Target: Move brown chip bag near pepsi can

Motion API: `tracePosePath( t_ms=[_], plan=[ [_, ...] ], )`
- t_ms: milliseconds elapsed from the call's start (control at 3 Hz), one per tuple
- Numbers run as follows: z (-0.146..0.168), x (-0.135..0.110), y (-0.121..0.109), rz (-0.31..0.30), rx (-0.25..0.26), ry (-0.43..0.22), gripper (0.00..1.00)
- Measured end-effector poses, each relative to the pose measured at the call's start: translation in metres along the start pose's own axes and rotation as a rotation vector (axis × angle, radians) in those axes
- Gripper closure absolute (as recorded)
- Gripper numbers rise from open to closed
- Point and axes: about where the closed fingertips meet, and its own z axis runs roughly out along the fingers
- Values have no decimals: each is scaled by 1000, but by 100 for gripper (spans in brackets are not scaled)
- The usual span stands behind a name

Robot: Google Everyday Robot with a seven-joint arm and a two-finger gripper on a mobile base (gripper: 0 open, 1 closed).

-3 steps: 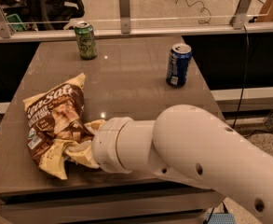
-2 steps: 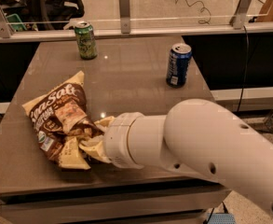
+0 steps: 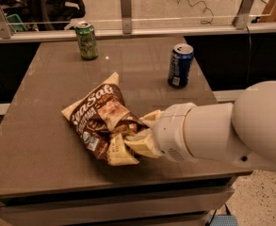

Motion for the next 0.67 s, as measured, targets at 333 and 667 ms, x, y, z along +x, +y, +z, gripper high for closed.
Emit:
tracePosePath(
  t_ms=[333,667],
  plan=[
    [-50,28,-20,42,49,56,100],
    [-95,54,-35,99,117,88,100]
  ],
)
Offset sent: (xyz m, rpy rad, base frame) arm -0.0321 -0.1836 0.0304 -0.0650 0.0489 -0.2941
